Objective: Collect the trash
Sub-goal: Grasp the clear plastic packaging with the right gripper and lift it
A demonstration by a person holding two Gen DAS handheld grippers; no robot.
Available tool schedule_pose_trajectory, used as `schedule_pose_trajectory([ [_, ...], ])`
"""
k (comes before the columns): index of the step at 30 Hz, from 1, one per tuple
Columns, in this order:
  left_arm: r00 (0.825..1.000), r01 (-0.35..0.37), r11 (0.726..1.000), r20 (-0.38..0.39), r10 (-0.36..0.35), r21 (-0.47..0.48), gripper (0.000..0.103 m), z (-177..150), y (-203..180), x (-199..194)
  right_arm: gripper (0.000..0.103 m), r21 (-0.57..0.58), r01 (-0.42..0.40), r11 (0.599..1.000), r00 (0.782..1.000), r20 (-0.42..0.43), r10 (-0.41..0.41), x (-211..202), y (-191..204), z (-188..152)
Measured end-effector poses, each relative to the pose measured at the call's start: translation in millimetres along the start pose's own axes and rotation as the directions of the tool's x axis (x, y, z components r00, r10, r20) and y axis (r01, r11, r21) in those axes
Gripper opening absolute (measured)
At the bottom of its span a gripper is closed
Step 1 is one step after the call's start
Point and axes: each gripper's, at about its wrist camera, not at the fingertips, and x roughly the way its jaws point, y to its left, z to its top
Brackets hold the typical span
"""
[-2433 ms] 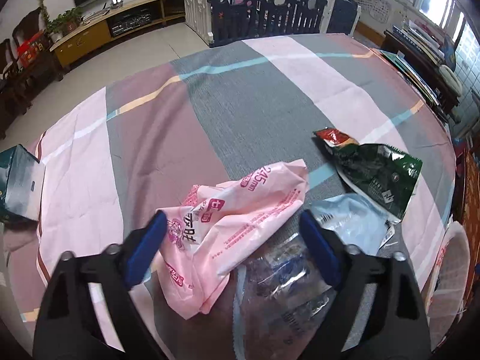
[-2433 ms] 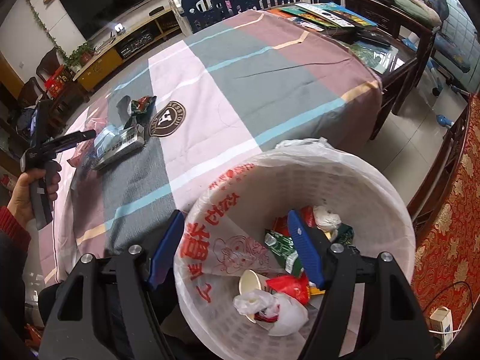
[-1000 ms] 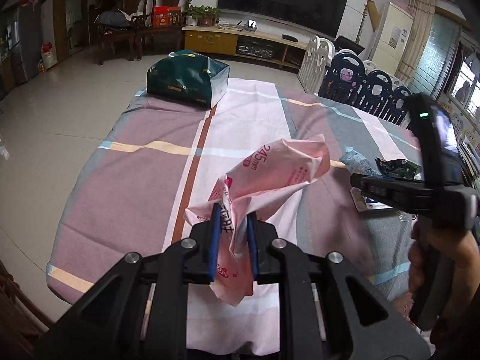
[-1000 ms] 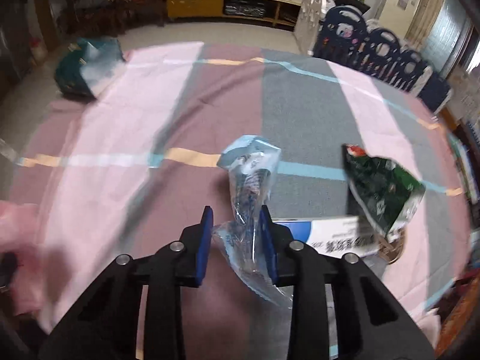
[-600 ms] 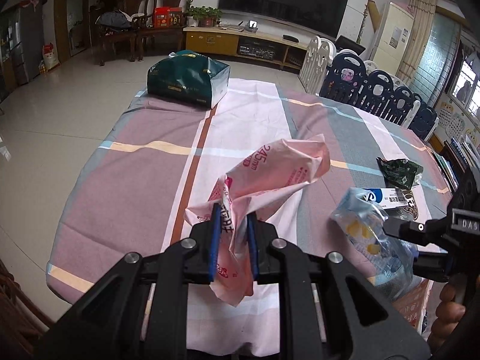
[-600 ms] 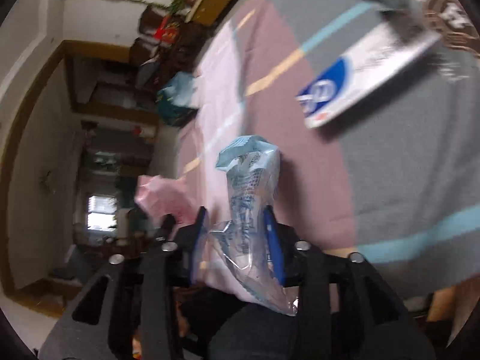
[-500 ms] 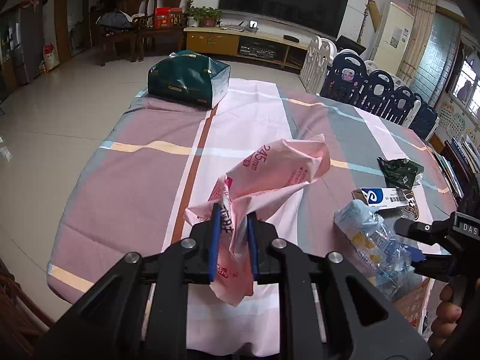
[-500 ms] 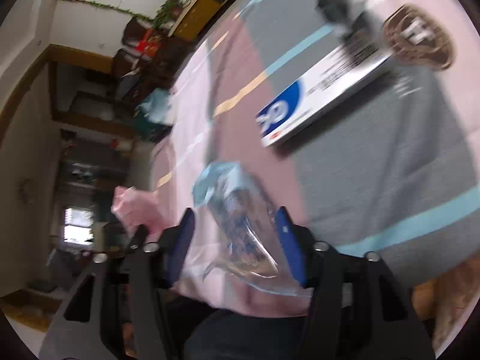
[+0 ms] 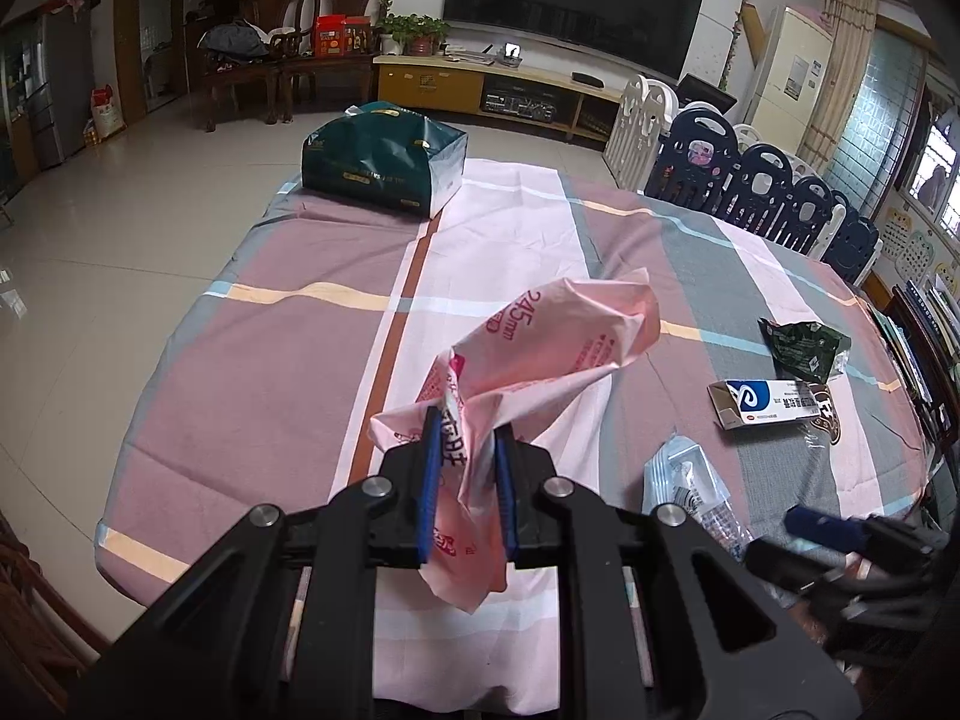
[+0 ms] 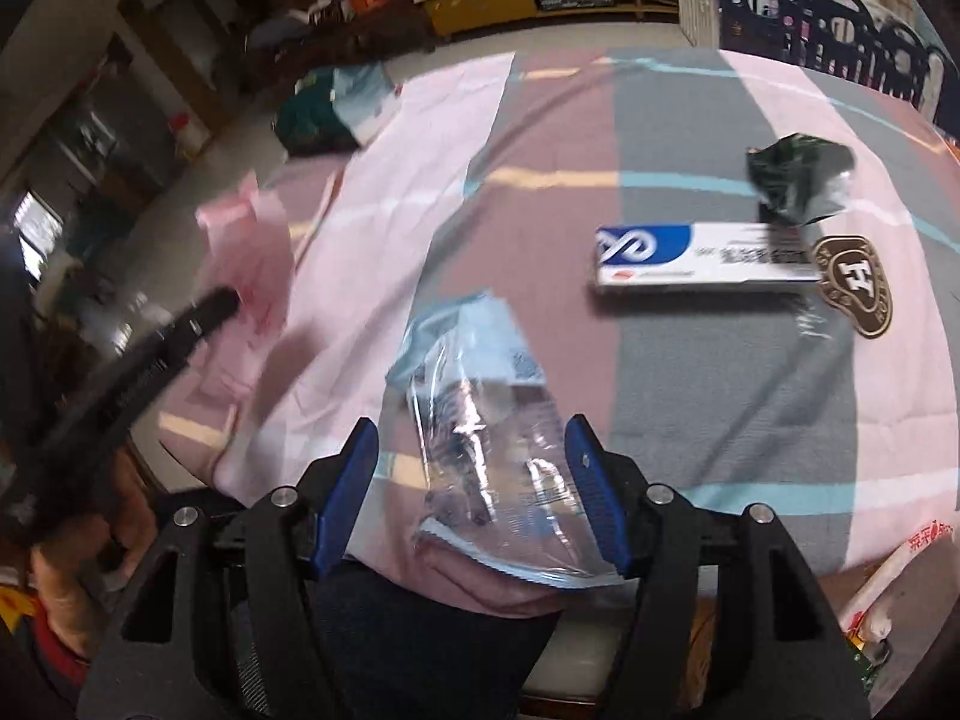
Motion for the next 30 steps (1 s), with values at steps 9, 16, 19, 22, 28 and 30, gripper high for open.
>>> schedule_pose_trajectory([
  [9,1.000,0.002,1.000,-0.003,-0.002,-0.008,0.018,0.0,2.5,0.8,0.063,-0.255,0.333,0.908,0.942,0.048,-0.332,22.3,39.6,-15.4],
  [16,1.000,0.002,1.000,-0.004,-0.002,-0.013,0.018,0.1,3.2,1.0,0.036,-0.351,0.355,0.866,0.930,0.036,-0.367,21.7,46.8,-31.0],
  [19,1.000,0.001,1.000,-0.003,-0.001,-0.015,0.018,0.1,4.5,1.1,0.026,-0.296,0.323,0.899,0.942,0.013,-0.335,22.3,36.5,-28.0],
  [22,1.000,0.001,1.000,-0.005,-0.001,-0.019,0.018,0.8,4.8,1.3,0.024,-0.110,0.156,0.982,0.987,-0.017,-0.159,5.2,9.2,-16.9],
  [28,1.000,0.000,1.000,-0.005,0.000,-0.015,0.018,0.4,4.9,1.1,0.030,0.365,-0.221,0.905,0.973,0.019,0.229,-8.3,-82.9,-8.2],
  [30,1.000,0.000,1.000,-0.006,0.000,-0.016,0.018,0.7,5.1,1.2,0.053,0.415,-0.188,0.890,0.982,0.053,0.182,-15.4,-102.0,-9.6],
])
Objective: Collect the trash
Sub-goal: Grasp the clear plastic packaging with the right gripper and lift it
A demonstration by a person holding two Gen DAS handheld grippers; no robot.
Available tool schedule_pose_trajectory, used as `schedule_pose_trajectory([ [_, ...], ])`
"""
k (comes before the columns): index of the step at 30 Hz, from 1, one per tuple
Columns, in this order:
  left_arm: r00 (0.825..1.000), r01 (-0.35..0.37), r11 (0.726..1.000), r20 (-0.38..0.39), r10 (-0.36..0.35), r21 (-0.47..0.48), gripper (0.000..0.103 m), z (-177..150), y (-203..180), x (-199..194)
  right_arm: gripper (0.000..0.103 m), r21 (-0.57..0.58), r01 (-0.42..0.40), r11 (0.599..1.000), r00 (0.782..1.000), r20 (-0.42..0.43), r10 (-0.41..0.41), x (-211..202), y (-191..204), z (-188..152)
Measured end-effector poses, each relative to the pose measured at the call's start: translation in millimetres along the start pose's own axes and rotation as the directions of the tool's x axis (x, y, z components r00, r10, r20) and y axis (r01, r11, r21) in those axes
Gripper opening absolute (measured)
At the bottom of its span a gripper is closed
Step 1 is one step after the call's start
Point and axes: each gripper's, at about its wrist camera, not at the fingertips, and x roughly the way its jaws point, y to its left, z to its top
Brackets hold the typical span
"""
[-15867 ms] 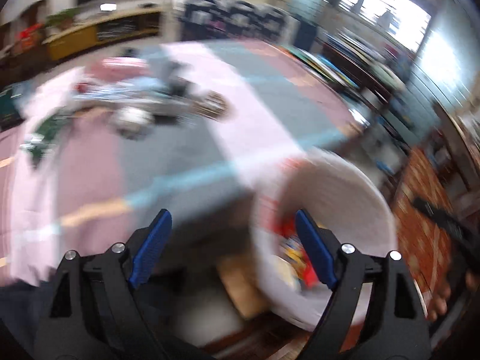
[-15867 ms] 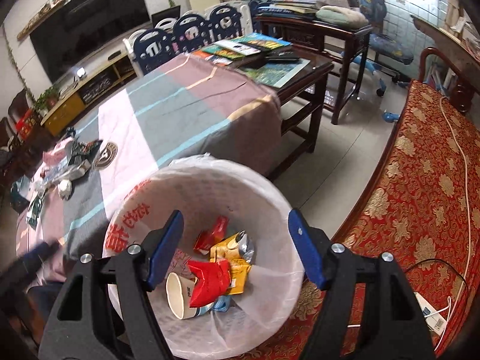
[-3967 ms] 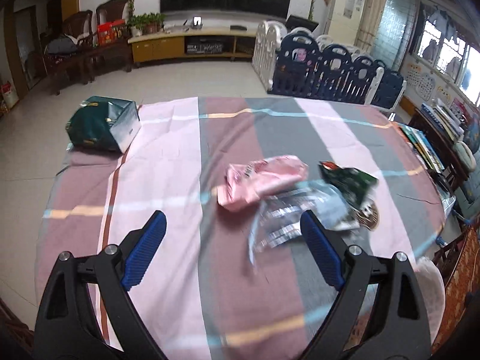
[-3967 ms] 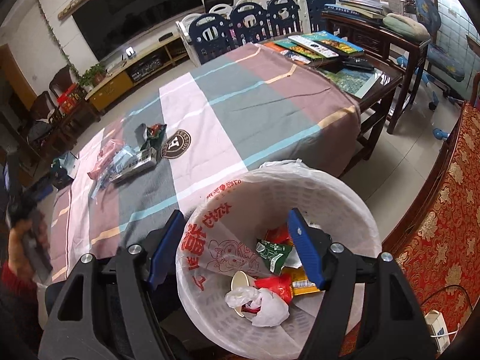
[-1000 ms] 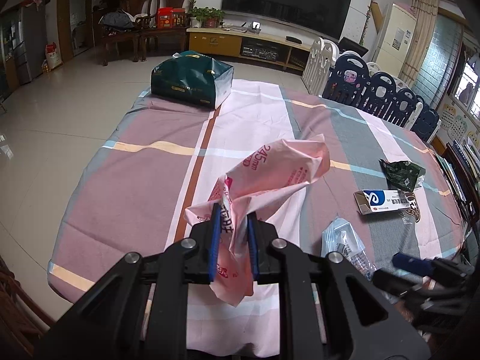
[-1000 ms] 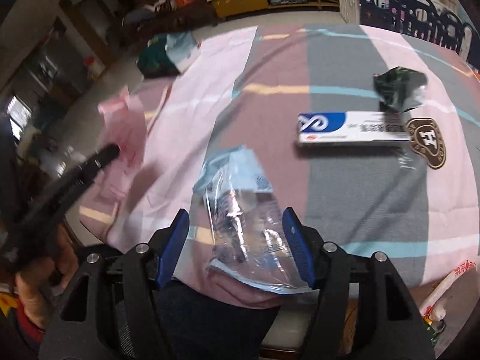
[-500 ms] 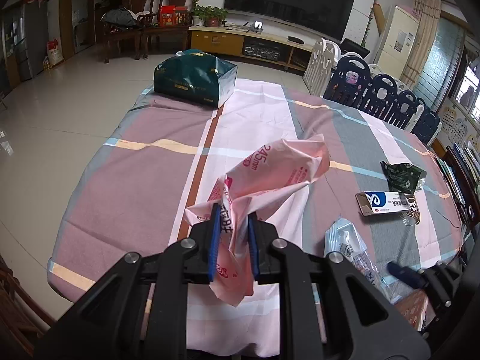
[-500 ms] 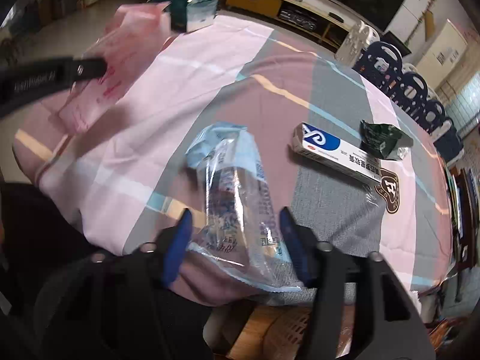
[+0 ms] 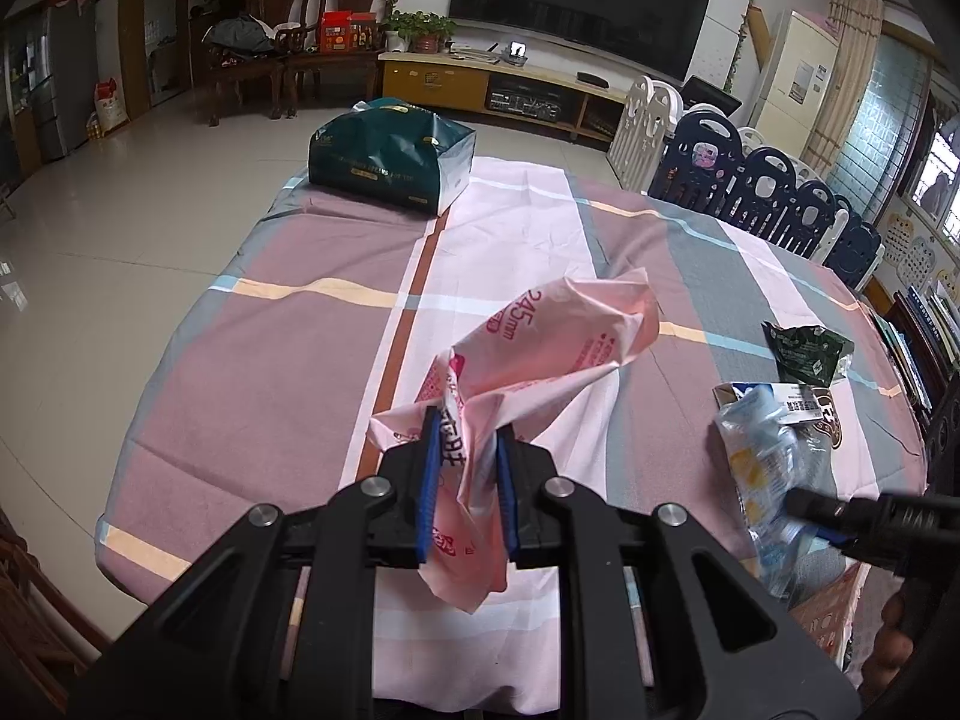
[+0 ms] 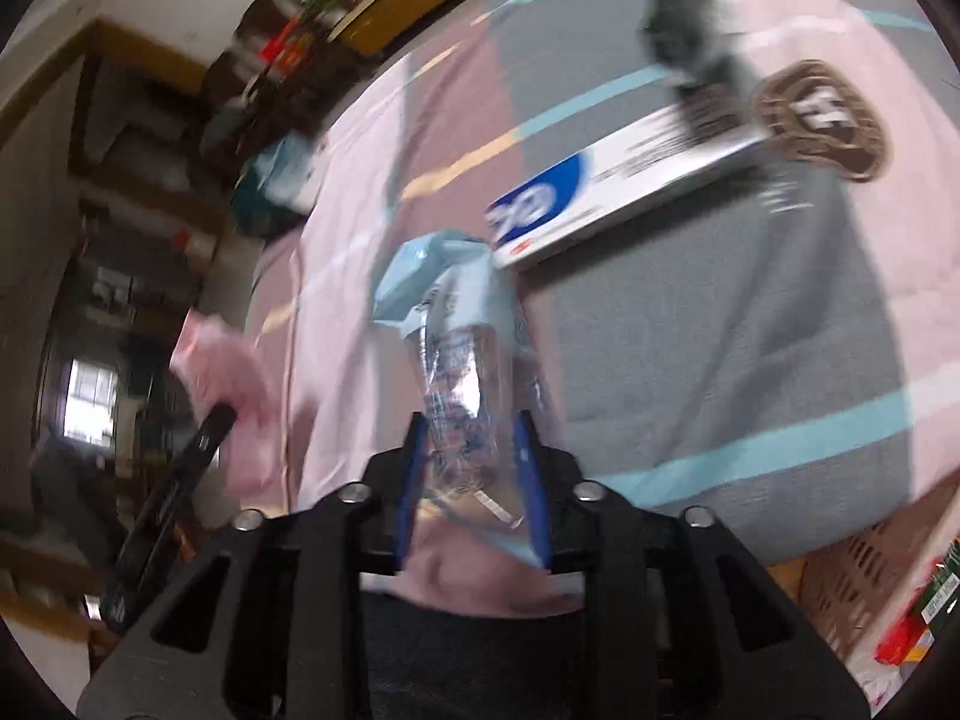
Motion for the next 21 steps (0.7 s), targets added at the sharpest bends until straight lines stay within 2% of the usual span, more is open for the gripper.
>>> schedule_pose_trajectory([
  [1,1.000,0.000,1.000,0.000,0.000,0.000,0.018,0.0,-0.1,0.0,0.063,0.010,0.045,0.999,0.998,0.035,-0.046,-6.7,-5.7,2.8],
  [2,1.000,0.000,1.000,0.000,0.000,0.001,0.018,0.0,-0.1,0.0,0.065,0.017,0.080,0.997,0.995,0.064,-0.081,-12.4,-9.2,4.7],
  [7,1.000,-0.002,1.000,0.000,0.002,0.003,0.018,0.0,-0.7,-0.3,0.066,0.028,0.188,0.982,0.971,0.144,-0.190,-33.3,-18.5,11.3],
  [8,1.000,-0.002,1.000,0.000,0.002,0.003,0.018,0.0,-0.7,-0.3,0.066,0.022,0.225,0.974,0.960,0.163,-0.226,-36.9,-17.6,11.8],
  [10,1.000,-0.002,1.000,0.000,0.002,0.003,0.018,0.1,-0.7,-0.2,0.066,0.018,0.327,0.945,0.923,0.208,-0.323,-41.7,-13.3,11.1],
  [11,1.000,-0.002,1.000,0.000,0.002,0.003,0.018,0.0,-0.8,-0.2,0.066,0.016,0.353,0.935,0.909,0.231,-0.347,-44.5,-12.9,12.0],
  [14,1.000,-0.004,1.000,0.000,0.004,0.006,0.018,-0.1,-1.7,-0.3,0.066,-0.034,0.369,0.929,0.880,0.336,-0.337,-53.2,4.2,5.5],
  [17,1.000,-0.005,1.000,0.000,0.005,0.007,0.018,-0.1,-2.2,-0.6,0.066,-0.167,0.398,0.902,0.863,0.402,-0.306,-46.9,38.3,-3.6],
  [18,1.000,-0.005,1.000,0.000,0.005,0.007,0.018,-0.1,-2.2,-0.6,0.066,-0.216,0.408,0.887,0.865,0.403,-0.299,-43.0,47.8,-6.2],
  [21,1.000,-0.006,1.000,-0.001,0.006,0.005,0.018,-0.2,-2.3,-0.9,0.067,-0.358,0.491,0.795,0.860,0.347,-0.375,-12.6,65.9,-10.3],
])
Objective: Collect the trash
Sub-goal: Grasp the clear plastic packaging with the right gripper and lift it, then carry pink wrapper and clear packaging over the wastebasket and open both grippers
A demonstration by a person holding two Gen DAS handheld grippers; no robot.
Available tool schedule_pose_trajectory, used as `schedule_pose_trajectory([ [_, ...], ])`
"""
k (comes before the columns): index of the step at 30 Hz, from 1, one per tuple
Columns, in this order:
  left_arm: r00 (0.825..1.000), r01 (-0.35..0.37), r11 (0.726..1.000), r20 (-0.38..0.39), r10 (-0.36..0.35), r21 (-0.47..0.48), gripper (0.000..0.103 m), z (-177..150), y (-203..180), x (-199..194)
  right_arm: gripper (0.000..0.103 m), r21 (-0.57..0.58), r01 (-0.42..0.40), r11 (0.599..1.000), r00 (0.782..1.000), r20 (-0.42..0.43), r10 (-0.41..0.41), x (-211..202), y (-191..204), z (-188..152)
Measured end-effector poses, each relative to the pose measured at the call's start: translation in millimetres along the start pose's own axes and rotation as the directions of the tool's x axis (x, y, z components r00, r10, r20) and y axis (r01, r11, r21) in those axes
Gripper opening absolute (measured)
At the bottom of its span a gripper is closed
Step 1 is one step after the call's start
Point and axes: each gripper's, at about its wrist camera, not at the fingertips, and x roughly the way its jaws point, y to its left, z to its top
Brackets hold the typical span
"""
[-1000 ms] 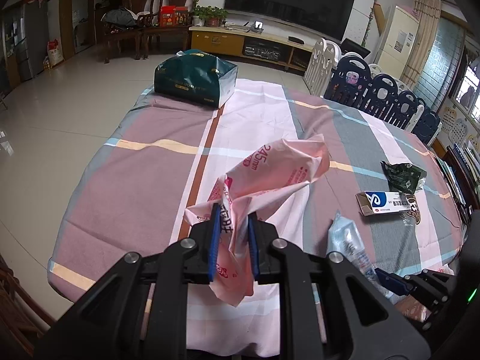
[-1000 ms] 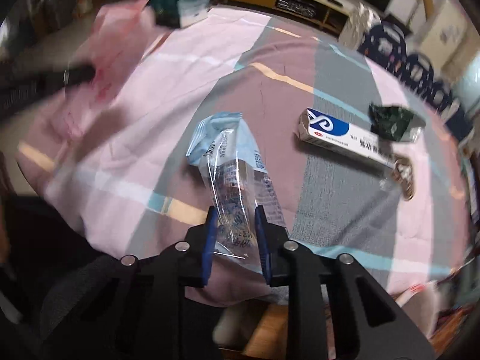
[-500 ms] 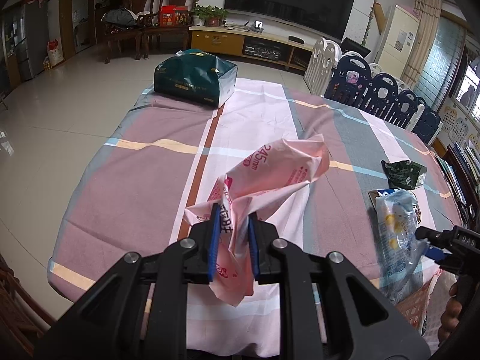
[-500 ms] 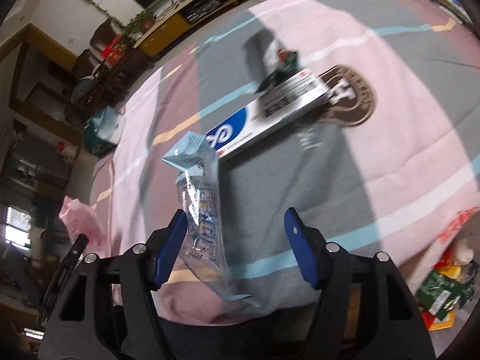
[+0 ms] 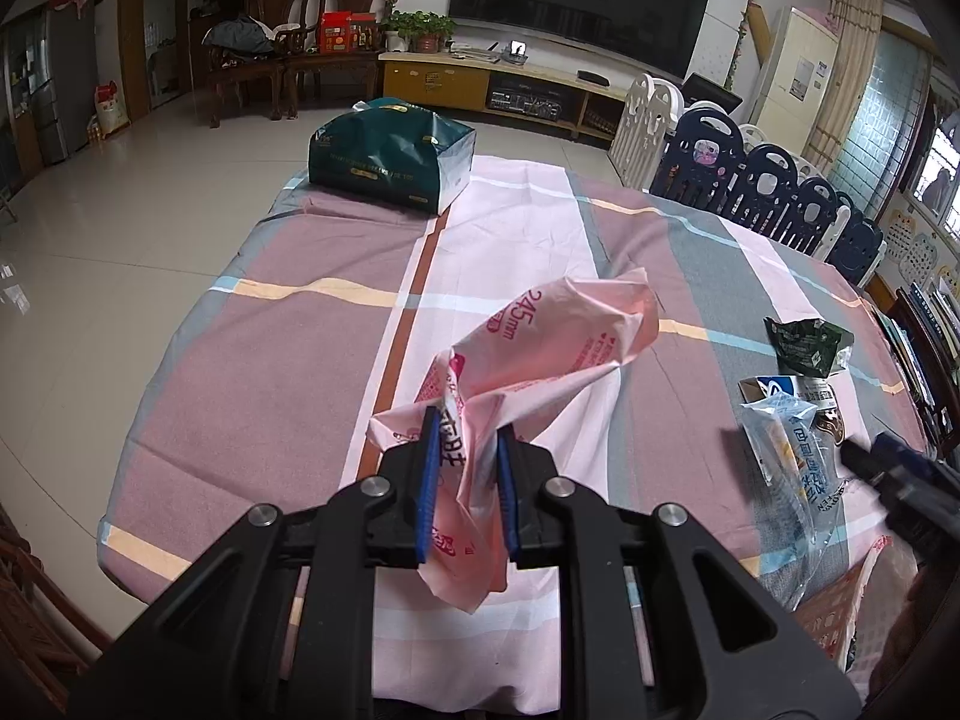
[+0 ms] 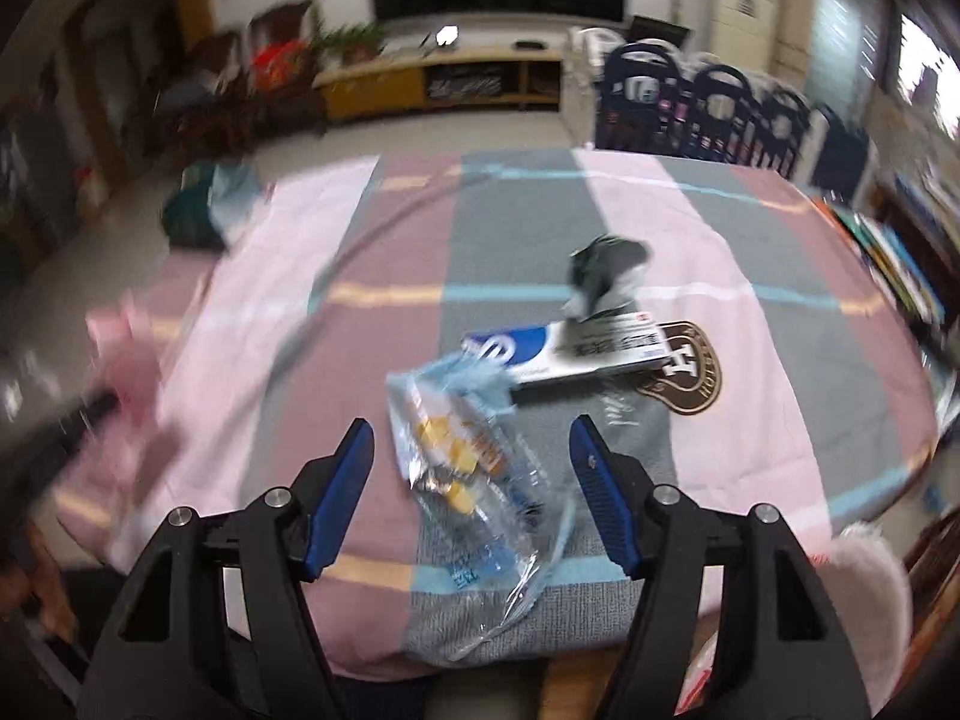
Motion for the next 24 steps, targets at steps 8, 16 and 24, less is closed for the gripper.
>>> schedule_pose_trajectory([
  [8,1.000,0.002,1.000,-0.003,-0.002,0.008,0.018,-0.1,-0.9,0.3,0.067,-0.053,0.035,0.998,0.992,-0.123,-0.042,51.5,-2.5,-13.3],
  [16,1.000,0.000,1.000,-0.003,0.000,0.025,0.018,-0.5,-5.4,0.6,0.016,-0.019,-0.003,1.000,0.993,-0.115,0.000,42.5,-9.5,-13.5],
  [24,0.998,-0.038,0.996,0.057,0.034,0.075,0.018,-3.1,-18.7,-28.1,0.010,-0.014,0.011,1.000,1.000,-0.025,-0.011,-2.6,-5.9,-8.3],
])
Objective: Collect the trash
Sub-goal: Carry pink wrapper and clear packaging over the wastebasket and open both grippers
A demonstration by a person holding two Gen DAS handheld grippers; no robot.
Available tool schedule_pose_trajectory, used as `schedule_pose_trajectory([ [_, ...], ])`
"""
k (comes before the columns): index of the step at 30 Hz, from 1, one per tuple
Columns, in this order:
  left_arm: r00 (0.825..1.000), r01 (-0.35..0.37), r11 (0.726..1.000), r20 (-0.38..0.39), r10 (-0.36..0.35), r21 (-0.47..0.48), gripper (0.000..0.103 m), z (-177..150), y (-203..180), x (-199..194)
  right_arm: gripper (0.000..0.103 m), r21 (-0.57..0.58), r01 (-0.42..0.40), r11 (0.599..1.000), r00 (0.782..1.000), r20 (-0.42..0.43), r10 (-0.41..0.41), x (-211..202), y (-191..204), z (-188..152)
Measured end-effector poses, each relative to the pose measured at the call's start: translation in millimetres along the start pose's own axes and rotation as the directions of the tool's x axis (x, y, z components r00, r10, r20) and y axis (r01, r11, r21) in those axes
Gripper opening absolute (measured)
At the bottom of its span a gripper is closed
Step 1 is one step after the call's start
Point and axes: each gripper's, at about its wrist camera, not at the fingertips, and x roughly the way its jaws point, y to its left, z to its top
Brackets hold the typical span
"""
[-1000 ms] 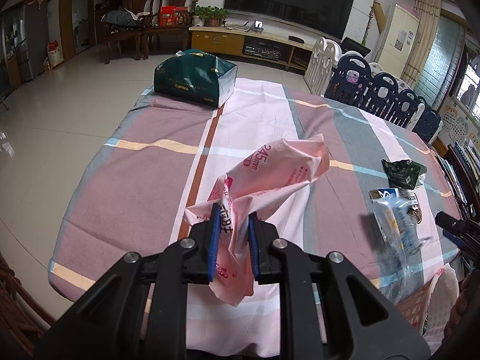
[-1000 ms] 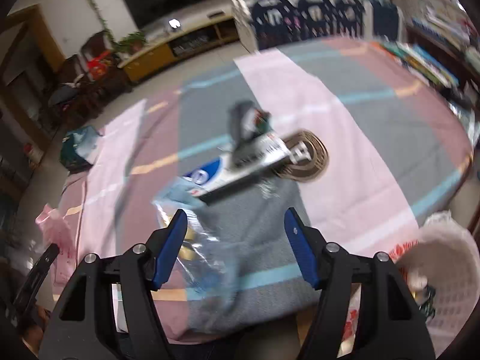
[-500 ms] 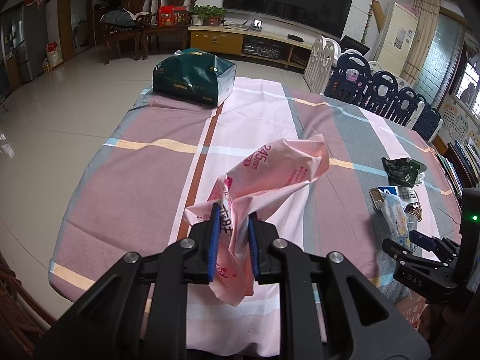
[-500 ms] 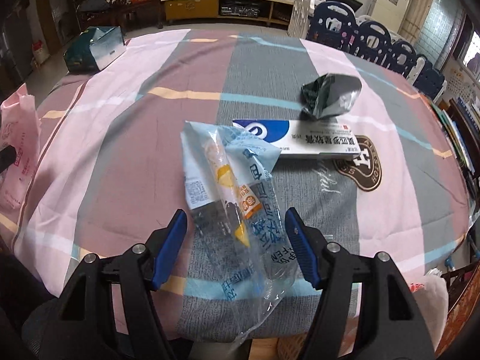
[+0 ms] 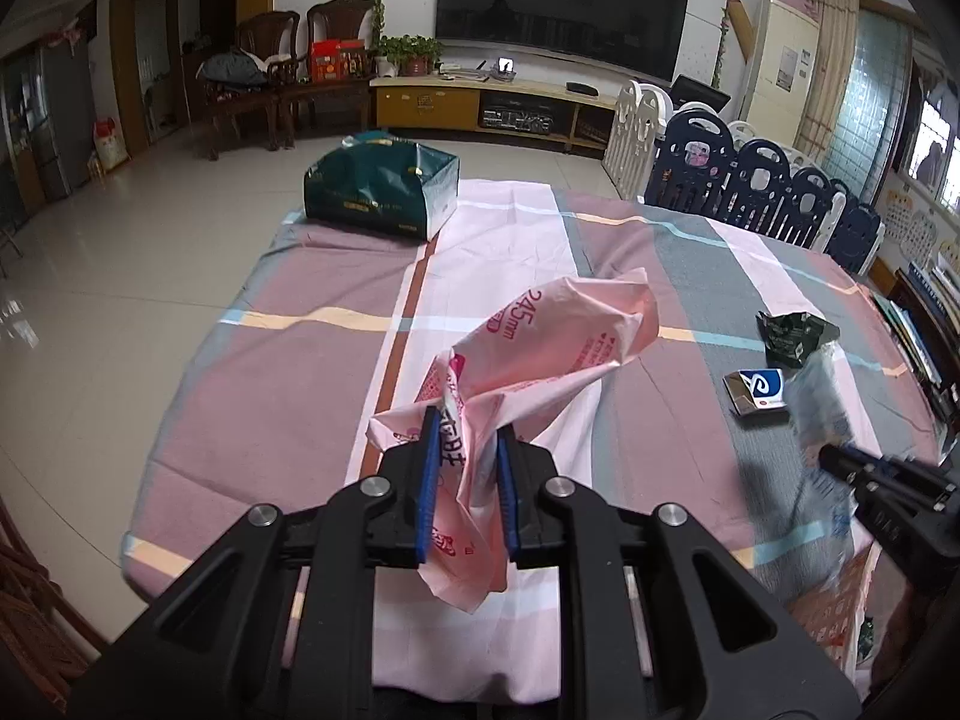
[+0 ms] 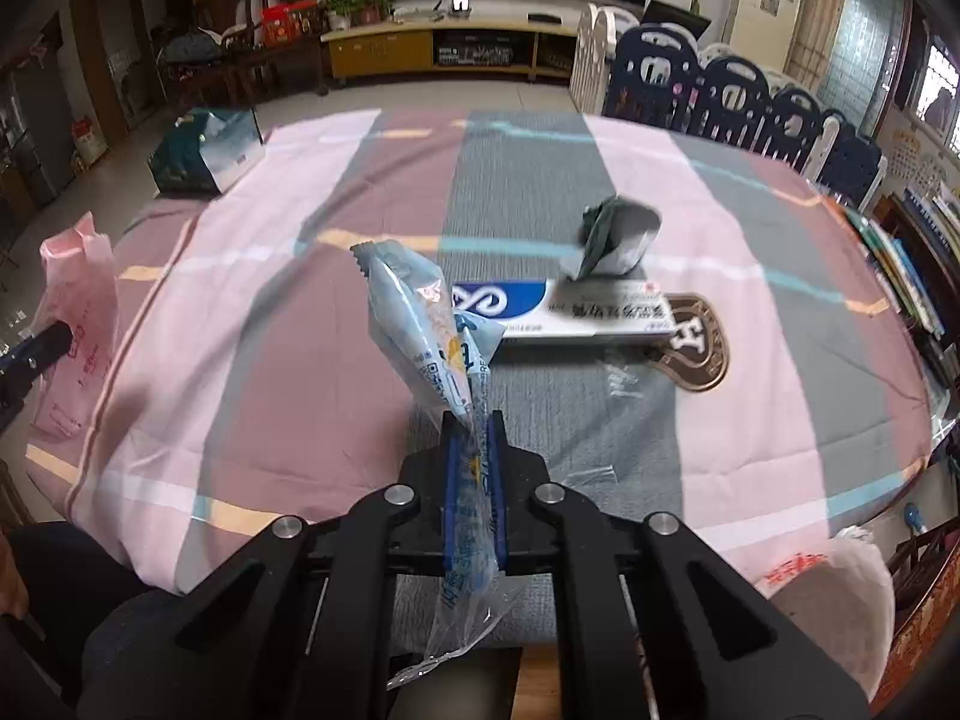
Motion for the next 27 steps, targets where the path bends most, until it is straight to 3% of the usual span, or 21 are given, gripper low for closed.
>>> schedule_pose_trajectory([
  [11,0.992,0.070,0.994,0.095,-0.078,0.079,0.018,10.5,-42.0,-74.0,0.010,0.047,-0.021,0.999,0.987,0.161,0.013,-89.7,-17.9,8.5],
  [18,0.980,0.127,0.982,0.133,-0.146,0.136,0.018,11.2,-75.4,-121.9,0.010,0.113,-0.048,0.992,0.974,0.225,0.021,-145.3,-52.2,-8.8],
  [22,0.967,0.198,0.967,0.128,-0.219,0.160,0.018,6.1,-99.1,-149.0,0.010,0.165,-0.047,0.985,0.967,0.255,0.003,-180.0,-81.2,-24.9],
  [27,0.944,0.266,0.928,0.125,-0.306,0.262,0.018,-12.3,-145.9,-182.3,0.010,0.219,-0.012,0.976,0.958,0.281,-0.051,-220.2,-118.0,-55.0],
])
